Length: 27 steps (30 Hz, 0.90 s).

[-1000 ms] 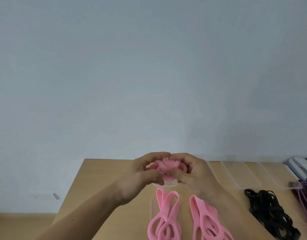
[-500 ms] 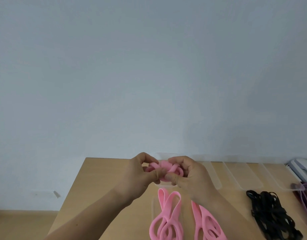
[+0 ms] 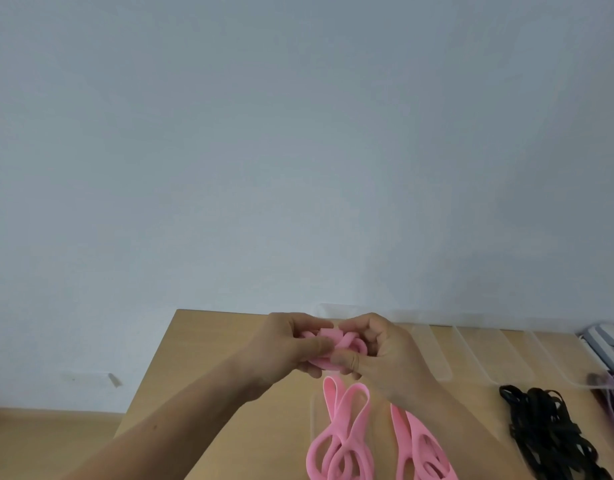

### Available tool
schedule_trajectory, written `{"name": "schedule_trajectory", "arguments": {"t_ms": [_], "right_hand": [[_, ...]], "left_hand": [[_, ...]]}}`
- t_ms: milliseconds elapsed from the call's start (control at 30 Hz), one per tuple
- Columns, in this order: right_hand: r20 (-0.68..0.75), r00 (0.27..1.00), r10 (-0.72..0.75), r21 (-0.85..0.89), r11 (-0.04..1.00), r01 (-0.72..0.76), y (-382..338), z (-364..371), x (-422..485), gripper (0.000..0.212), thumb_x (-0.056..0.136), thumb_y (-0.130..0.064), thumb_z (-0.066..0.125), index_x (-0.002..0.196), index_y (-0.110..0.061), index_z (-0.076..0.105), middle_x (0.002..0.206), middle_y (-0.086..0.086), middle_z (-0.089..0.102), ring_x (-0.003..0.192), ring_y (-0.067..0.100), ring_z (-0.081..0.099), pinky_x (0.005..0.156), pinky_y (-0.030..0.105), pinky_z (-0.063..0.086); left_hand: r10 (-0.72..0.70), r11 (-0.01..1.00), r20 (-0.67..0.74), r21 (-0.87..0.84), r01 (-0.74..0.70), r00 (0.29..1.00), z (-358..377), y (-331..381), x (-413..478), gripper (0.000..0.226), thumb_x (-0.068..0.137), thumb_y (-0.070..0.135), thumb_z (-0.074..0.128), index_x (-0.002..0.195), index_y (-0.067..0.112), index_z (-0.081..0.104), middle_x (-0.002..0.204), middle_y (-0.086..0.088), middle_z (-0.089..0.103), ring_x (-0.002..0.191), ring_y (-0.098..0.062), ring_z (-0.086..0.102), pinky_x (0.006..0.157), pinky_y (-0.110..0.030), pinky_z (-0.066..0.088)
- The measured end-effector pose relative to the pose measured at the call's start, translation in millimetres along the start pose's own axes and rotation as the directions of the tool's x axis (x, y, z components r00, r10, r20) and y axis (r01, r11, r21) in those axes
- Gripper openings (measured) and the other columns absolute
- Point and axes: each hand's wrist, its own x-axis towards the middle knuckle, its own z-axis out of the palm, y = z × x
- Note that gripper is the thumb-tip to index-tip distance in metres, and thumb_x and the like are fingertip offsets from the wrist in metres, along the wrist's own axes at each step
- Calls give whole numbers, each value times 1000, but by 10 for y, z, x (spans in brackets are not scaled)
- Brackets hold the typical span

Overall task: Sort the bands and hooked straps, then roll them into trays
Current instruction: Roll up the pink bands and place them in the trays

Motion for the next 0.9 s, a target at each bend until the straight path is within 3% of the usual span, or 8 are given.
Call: {"name": "schedule_trajectory", "arguments": {"t_ms": [100,200,333,433,633,767,833,900], "right_hand": [[56,998,-11,108,994,5,-70,-68,5,18,83,-14,76,98,-22,72,89,12,75,70,31,72,65,30,57],[70,997,18,146,989,-28,-90,-90,47,17,90,-2,66,100,-15,72,92,14,75,72,32,72,68,31,58],[-33,999,5,101,995,-2,-67,40,117,15,88,3,67,96,-10,66,87,9,75,66,31,72,64,30,58],[-72,997,-17,60,998,21,-46,132,151,15,86,-1,71,92,-12,63,81,8,74,64,27,71,61,30,58],[-118,987,-108,-181,980,85,16,295,187,26,85,-16,76,73,-29,57,68,2,71,59,16,69,57,29,57],[-81,989,-127,-309,946,97,53,333,212,16,82,-42,72,87,-38,58,85,-12,70,73,10,67,68,32,57],[0,992,-129,-444,889,116,79,337,210,33,74,-59,68,102,-47,54,103,-26,63,93,1,62,75,18,50],[43,989,-144,-549,823,144,131,364,197,54,71,-59,70,119,-50,46,118,-35,53,110,-6,51,82,7,40]], "left_hand": [[-16,993,-60,-117,8,998,-36,-43,23,27,79,19,71,104,11,76,99,-14,75,84,-21,69,70,-29,56],[-38,979,-93,-203,18,995,-85,-82,43,30,75,20,72,102,8,76,101,-16,74,82,-22,69,68,-29,55],[-43,965,-137,-263,6,990,-145,-144,67,19,78,17,72,95,10,78,98,-15,75,80,-21,70,67,-28,55],[-49,958,-168,-288,-2,985,-206,-189,63,30,74,21,74,101,6,75,98,-16,75,79,-23,69,67,-29,55],[-70,952,-254,-307,-12,965,-302,-291,76,23,88,9,72,109,2,69,97,-17,75,79,-23,70,67,-30,56],[-88,960,-218,-280,24,972,-390,-304,100,21,89,10,71,109,4,69,93,-13,74,72,-19,67,65,-28,54],[-104,952,-183,-302,44,978,-460,-301,129,19,90,12,69,107,2,70,93,-13,73,70,-19,62,65,-28,53],[-119,949,-161,-309,64,980,-512,-304,166,18,91,12,68,106,1,70,93,-12,73,66,-18,60,64,-28,52]]}}
